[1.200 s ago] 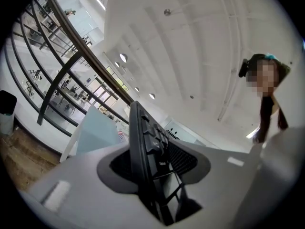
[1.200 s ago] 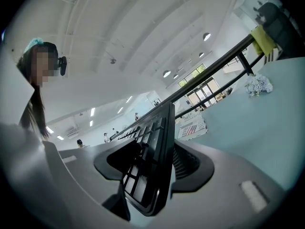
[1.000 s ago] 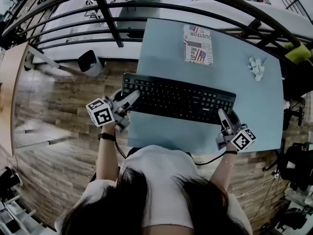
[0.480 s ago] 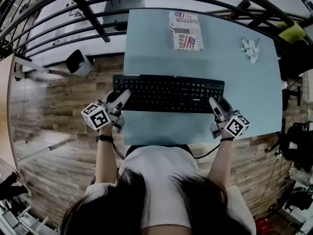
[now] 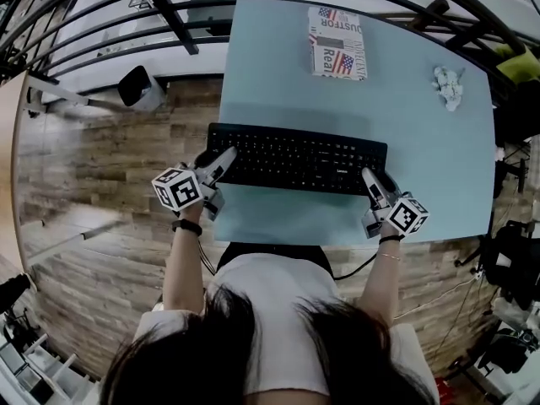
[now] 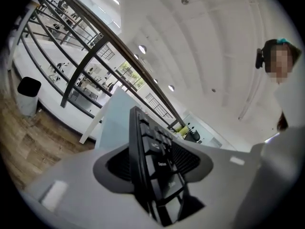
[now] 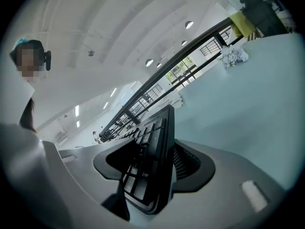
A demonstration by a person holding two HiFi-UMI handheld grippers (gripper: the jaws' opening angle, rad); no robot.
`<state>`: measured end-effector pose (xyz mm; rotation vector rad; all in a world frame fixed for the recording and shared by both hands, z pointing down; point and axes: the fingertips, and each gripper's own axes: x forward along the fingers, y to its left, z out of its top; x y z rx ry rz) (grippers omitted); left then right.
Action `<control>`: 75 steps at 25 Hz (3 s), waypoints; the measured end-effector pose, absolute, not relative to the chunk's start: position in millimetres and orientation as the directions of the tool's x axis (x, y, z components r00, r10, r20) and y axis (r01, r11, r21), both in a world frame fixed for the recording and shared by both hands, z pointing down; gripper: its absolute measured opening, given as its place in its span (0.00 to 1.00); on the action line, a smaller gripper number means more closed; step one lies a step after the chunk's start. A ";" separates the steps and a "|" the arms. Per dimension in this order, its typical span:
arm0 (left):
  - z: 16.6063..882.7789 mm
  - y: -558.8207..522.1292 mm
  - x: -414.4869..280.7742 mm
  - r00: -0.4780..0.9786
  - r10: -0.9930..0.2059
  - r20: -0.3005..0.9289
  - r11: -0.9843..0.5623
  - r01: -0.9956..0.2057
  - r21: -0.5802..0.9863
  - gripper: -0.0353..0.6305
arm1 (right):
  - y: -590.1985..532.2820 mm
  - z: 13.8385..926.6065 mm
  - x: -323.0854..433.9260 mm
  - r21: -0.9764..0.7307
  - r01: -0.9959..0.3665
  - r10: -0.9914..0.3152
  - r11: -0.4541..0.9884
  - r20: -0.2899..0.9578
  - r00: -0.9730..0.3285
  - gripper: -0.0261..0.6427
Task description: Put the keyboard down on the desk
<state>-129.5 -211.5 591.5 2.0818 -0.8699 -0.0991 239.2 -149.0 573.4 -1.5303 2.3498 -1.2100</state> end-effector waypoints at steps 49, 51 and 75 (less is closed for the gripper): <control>659.3 -213.9 -140.3 0.496 -0.613 0.615 -0.151 -0.838 0.525 0.56 | -156.3 653.7 254.7 -0.454 -0.890 -0.707 -0.039 0.642 -0.296 0.43; 660.8 -213.3 -144.5 0.460 -0.614 0.641 -0.147 -0.865 0.480 0.56 | -157.4 650.7 255.0 -0.436 -0.899 -0.718 -0.032 0.636 -0.283 0.43; 591.4 -232.1 -131.6 0.436 -0.744 0.506 -0.276 -0.891 0.361 0.58 | -174.3 590.6 250.7 -0.356 -0.930 -0.822 0.095 0.499 -0.275 0.42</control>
